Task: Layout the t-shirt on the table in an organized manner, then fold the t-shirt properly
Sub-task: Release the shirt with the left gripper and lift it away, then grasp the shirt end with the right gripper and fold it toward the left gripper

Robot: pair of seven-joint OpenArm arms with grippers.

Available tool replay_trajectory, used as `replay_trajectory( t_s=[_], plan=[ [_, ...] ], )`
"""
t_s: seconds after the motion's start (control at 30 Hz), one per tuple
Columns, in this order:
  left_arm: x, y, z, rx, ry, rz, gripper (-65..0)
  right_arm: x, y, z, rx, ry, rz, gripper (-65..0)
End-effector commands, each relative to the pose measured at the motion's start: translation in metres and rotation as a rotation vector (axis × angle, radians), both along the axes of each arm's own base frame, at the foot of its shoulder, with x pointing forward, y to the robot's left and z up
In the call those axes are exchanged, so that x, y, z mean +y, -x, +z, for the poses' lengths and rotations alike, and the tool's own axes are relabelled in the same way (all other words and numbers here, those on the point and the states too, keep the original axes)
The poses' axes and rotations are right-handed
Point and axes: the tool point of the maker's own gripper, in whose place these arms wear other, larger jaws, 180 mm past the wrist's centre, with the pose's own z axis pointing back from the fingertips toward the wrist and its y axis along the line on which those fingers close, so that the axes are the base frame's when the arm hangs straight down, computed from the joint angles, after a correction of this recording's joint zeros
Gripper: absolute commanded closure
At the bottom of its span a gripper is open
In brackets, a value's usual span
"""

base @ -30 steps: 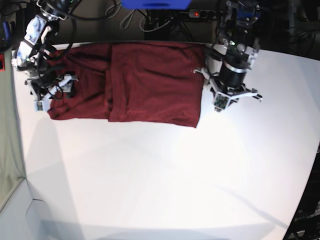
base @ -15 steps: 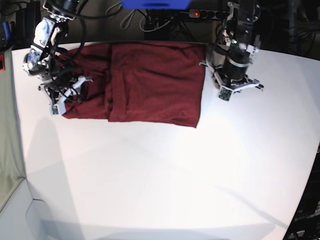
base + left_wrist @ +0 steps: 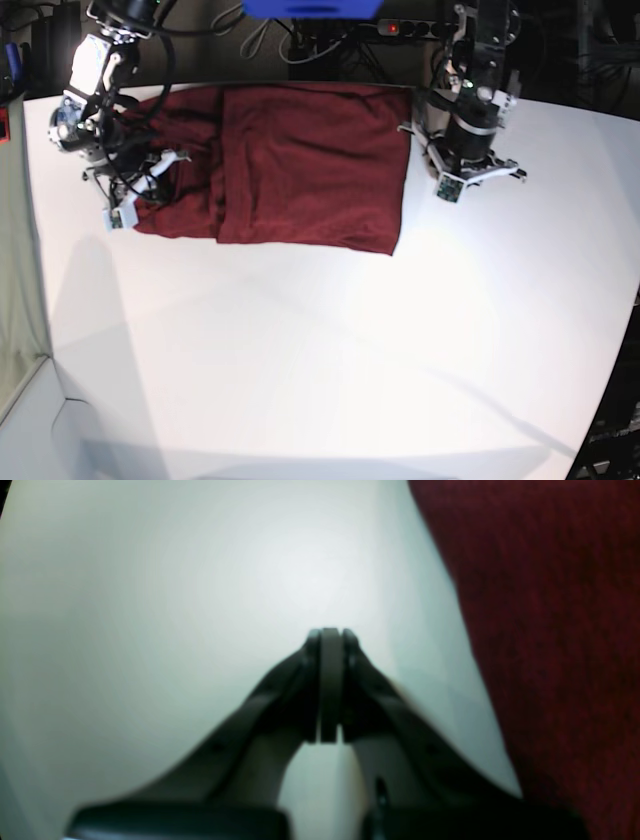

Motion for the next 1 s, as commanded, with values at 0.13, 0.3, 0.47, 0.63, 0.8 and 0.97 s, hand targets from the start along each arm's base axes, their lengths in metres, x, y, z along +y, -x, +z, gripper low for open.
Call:
replay_trajectory(
  t_s=[0.13,0.3,0.47,0.63,0.8,0.97],
  plan=[
    [-0.003,0.0,0.001,-0.015,0.013,-0.003,-0.1,0.002,-0.012,0.057,-0.187,-0.014,0.018,0.0],
    [-0.012,0.007,-0.017,0.034,0.04,0.013,-0.1,0.03,-0.009,0.084,-0.265,-0.033,0.098,0.0],
    [-0.019,0.009,-0.021,0.044,0.063,0.022,-0.1,0.057,-0.002,0.103,-0.31,-0.044,0.174,0.0],
    [-0.023,0.008,-0.02,0.042,0.074,0.027,-0.1,0.089,0.01,0.12,-0.346,-0.05,0.273,0.0],
    [-0.027,0.008,-0.02,0.042,0.086,0.031,-0.1,0.127,0.019,0.12,-0.342,-0.088,0.396,0.0],
    [-0.023,0.016,-0.03,0.109,0.066,0.05,-0.1,0.173,0.026,0.128,-0.362,-0.137,0.536,0.0]
  ],
)
